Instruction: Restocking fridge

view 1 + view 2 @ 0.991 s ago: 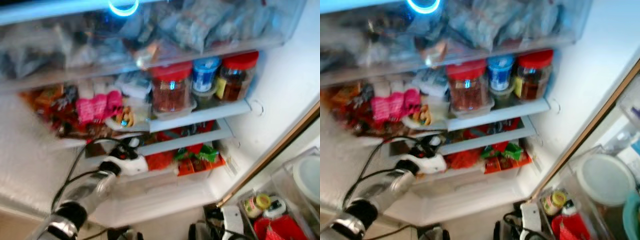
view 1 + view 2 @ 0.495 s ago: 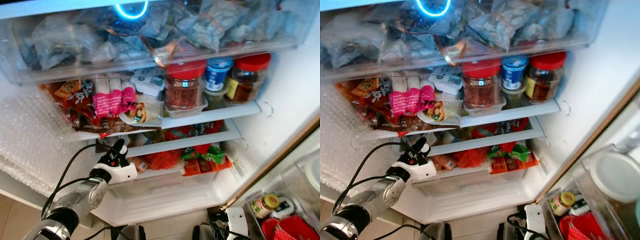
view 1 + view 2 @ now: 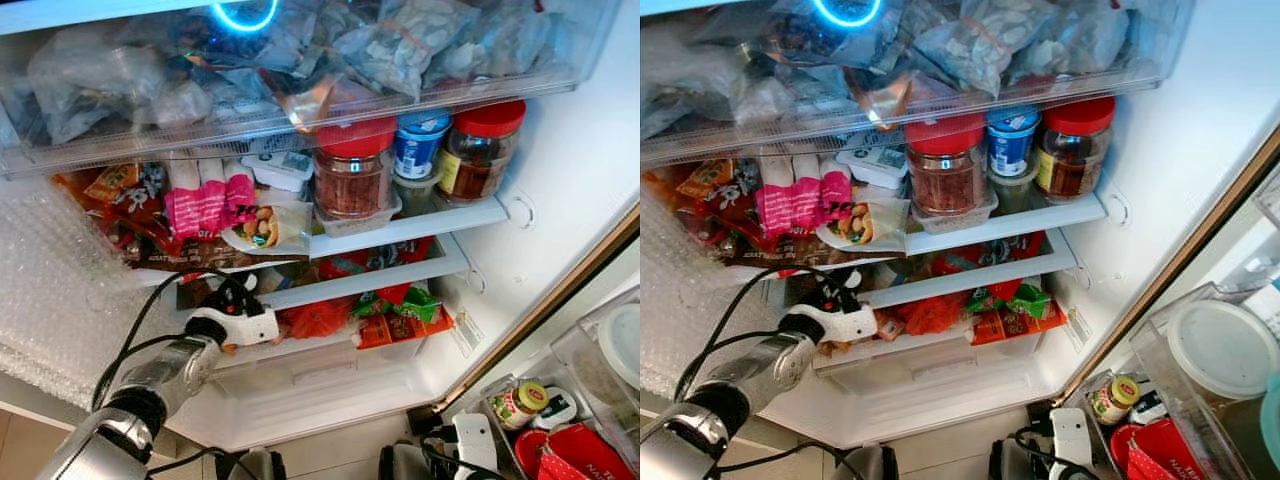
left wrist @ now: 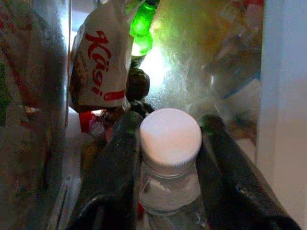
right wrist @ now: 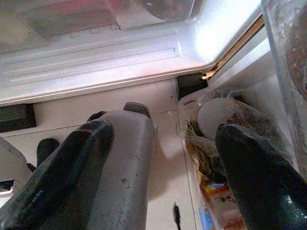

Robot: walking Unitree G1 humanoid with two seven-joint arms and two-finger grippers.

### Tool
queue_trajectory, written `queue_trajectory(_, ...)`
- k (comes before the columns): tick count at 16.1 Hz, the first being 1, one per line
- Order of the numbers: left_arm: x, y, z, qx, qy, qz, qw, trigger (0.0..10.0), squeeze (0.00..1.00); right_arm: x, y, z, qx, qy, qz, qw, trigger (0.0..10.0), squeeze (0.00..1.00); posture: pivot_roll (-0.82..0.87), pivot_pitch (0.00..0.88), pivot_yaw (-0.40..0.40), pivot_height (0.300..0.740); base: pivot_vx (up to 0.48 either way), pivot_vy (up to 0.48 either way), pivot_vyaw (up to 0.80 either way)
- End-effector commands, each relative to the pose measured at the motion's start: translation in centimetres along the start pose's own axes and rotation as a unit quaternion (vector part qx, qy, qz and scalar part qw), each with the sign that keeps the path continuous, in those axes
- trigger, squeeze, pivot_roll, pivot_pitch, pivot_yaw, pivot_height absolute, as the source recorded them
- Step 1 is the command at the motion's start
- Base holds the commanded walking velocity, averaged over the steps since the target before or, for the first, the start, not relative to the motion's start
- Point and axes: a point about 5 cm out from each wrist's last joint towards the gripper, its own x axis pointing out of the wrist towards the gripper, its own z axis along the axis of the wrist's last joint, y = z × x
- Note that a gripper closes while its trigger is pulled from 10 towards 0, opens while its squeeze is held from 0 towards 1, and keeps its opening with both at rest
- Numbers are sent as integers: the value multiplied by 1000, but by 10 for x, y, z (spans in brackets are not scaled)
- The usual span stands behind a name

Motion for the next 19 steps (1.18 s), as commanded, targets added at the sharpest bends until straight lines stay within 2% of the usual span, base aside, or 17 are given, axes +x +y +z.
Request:
queue_trajectory(1, -3, -4, -4, 1, 8, -14, 1000, 10000, 620, -4, 4, -20, 12, 36, 6, 999, 10000, 0, -38, 155, 24, 652, 0, 0, 0)
queue_trajectory(2, -3, -4, -4, -1, 7, -12, 1000, 10000, 702, -4, 4, -20, 12, 36, 6, 999, 10000, 0, -38, 158, 21, 652, 0, 0, 0)
queue_trajectory(3, -3, -3, -4, -2, 7, -11, 1000, 10000, 702, -4, 4, -20, 12, 36, 6, 999, 10000, 0, -36, 159, 20, 652, 0, 0, 0)
queue_trajectory(4, -2, -1, -3, -9, 3, -8, 1000, 10000, 812, -4, 4, -20, 11, 38, 6, 999, 10000, 0, -35, 160, 20, 652, 0, 0, 0)
queue_trajectory(5, -2, -1, -3, -10, 2, -6, 1000, 10000, 824, -4, 4, -20, 10, 39, 7, 999, 10000, 0, -35, 160, 20, 652, 0, 0, 0)
queue_trajectory(14, 3, 6, -2, -38, -7, 0, 999, 10000, 824, -4, 4, -21, 10, 48, 11, 999, 10000, 0, -31, 159, 18, 652, 0, 0, 0)
queue_trajectory(17, 5, 10, 4, -93, -31, -4, 995, 10000, 824, -4, 4, -22, 11, 52, 13, 999, 10000, 0, -32, 159, 19, 652, 0, 0, 0)
queue_trajectory(19, 8, 15, 6, -103, -38, -1, 994, 10000, 827, -4, 4, -22, 12, 54, 13, 998, 10000, 0, -29, 159, 18, 652, 0, 0, 0)
